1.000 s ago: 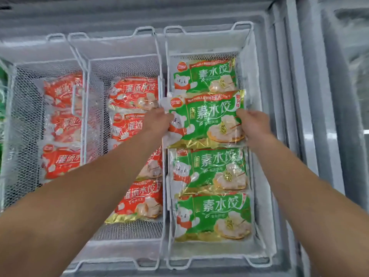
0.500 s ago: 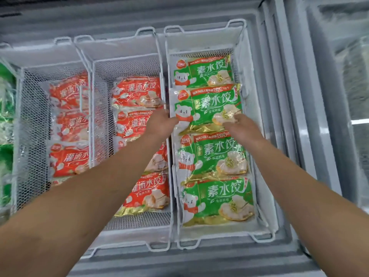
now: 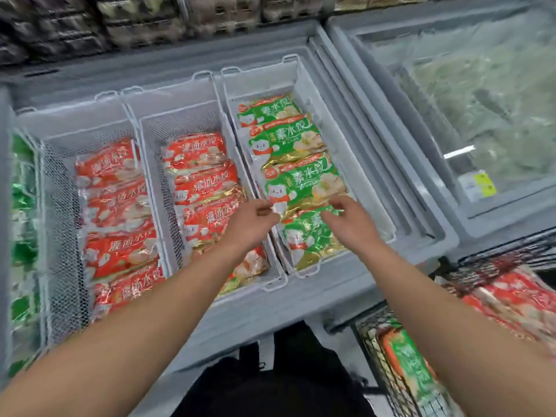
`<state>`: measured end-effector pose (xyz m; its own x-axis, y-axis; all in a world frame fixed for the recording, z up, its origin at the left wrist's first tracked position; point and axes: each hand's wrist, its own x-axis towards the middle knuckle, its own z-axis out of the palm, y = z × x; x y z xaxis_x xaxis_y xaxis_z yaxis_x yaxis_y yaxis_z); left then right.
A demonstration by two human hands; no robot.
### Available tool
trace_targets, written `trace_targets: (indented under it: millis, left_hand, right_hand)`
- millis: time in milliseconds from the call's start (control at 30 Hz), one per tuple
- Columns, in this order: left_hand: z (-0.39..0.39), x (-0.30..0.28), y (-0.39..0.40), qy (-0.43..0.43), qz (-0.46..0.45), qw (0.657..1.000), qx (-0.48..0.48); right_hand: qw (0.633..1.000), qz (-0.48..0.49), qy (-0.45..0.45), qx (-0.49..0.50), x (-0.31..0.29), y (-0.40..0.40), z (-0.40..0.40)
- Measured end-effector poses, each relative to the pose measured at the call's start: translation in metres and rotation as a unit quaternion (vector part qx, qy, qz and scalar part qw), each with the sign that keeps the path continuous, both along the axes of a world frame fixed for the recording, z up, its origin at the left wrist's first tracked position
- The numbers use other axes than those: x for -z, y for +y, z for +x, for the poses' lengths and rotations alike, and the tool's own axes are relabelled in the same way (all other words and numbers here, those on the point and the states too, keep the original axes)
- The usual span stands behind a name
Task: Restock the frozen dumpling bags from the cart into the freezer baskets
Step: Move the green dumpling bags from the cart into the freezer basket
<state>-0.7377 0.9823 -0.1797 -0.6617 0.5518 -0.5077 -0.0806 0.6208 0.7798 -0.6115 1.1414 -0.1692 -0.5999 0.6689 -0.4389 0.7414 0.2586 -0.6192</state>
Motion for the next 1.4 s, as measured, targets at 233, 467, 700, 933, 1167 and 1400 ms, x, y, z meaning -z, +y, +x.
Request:
trace_targets:
  millis: [233,467,700,933,1167,1400]
  left_hand:
    - [0.092,-0.008,-0.026,0.053,0.002,0.989,0.137]
    - [0.187,-0.007,-0.023,0.130,-0.025,0.938,0.320]
    - [0.306,0.002,-0.007,0.169,-0.024,0.884,0.434]
    - [0.406,0.023,0.017,0.179,-0.053,0.861,0.474]
    - [0.451,0.047,0.048,0.137,-0.080,0.864,0.477]
    - [0.439,0.096,0.105,0.119,-0.153,0.856,0.478]
  right_hand:
    - [0.994,0.017,-0.002,0.111,-0.005,-0.064,0.132]
    - [0.978,0.013,-0.040,0.206,0.012,-0.106,0.266]
    - [0.949,-0.040,-0.073,0.305,0.032,-0.138,0.420]
    - [0.934,-0.055,-0.081,0.343,0.048,-0.143,0.530]
    - [0.920,-0.096,-0.059,0.376,0.066,-0.133,0.560]
    - [0.906,-0.155,-0.062,0.388,0.107,-0.094,0.538]
